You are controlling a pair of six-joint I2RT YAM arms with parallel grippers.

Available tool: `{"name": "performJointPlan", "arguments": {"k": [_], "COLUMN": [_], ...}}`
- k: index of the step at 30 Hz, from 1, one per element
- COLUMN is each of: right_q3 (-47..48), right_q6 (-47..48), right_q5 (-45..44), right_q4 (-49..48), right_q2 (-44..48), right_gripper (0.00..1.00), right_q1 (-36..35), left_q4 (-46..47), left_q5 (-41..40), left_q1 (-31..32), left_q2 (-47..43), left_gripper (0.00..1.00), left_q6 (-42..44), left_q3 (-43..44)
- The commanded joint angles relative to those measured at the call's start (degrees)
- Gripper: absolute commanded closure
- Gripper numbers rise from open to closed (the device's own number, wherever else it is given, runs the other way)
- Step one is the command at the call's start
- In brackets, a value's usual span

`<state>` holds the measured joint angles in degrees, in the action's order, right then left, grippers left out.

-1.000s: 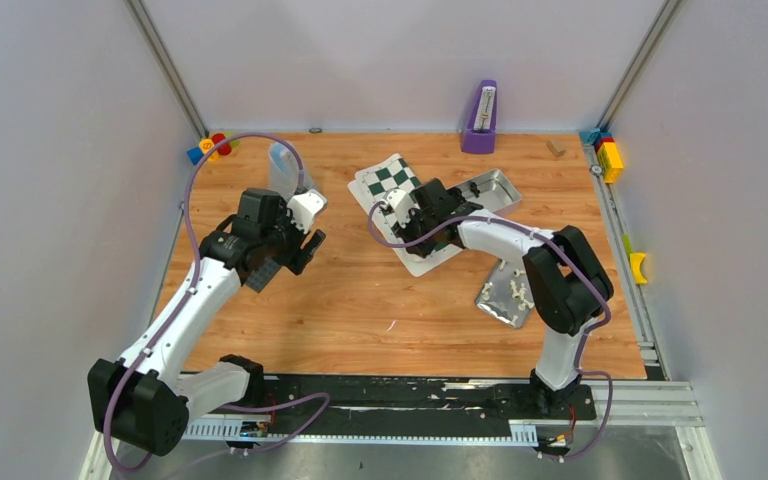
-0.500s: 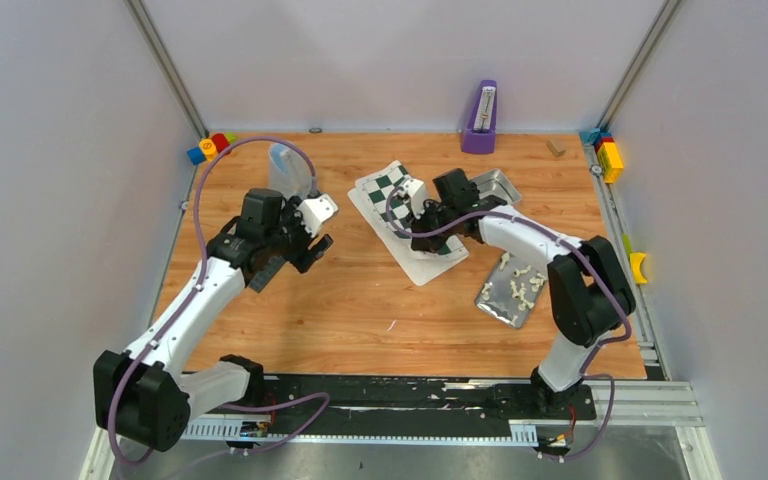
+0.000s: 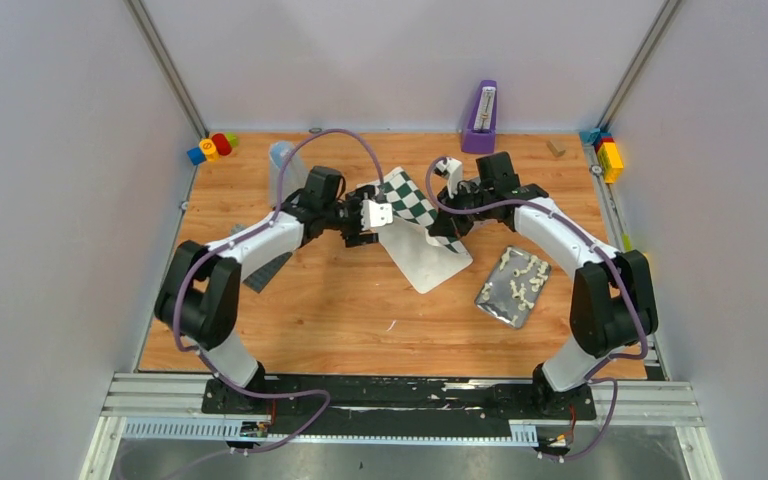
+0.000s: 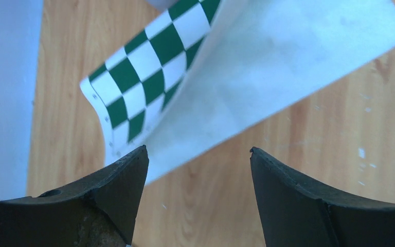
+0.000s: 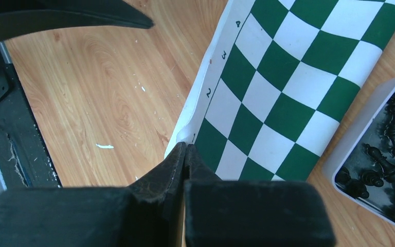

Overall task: Set up the chess pieces on the board
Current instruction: Pick up the chessboard from the center of the board.

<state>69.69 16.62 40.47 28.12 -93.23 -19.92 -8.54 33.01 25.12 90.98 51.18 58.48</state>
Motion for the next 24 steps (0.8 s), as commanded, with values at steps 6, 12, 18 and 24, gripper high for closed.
{"name": "performJointPlan", "arguments": {"k": [6, 12, 18, 24], "right_q3": [1.4, 1.8, 2.4, 2.7], "right_q6": [-0.9, -1.4, -1.5, -1.3], "right_q5": [5.7, 6.4, 7.0, 7.4], "right_q4": [1.1, 1.2, 1.6, 1.8], "right_q2": [1.0, 0.9, 0.5, 0.8], "right_gripper": [1.0, 1.0, 1.0, 1.0], "right_q1": [2.8, 4.3, 5.0, 5.7], "left_q4": [2.6, -4.1, -7.4, -5.5], "left_q5": [4.3, 6.6, 7.2, 3.5], "left_q1": [2.5, 3.1, 3.1, 3.1], "left_q2": [13.1, 18.6, 20.7, 24.4], "left_gripper": [0.18, 0.22, 0.23, 0.43], "left_q6": [16.7, 23.2, 25.8, 22.6], "left_q3": [14.7, 19.3, 21.5, 25.4]}}
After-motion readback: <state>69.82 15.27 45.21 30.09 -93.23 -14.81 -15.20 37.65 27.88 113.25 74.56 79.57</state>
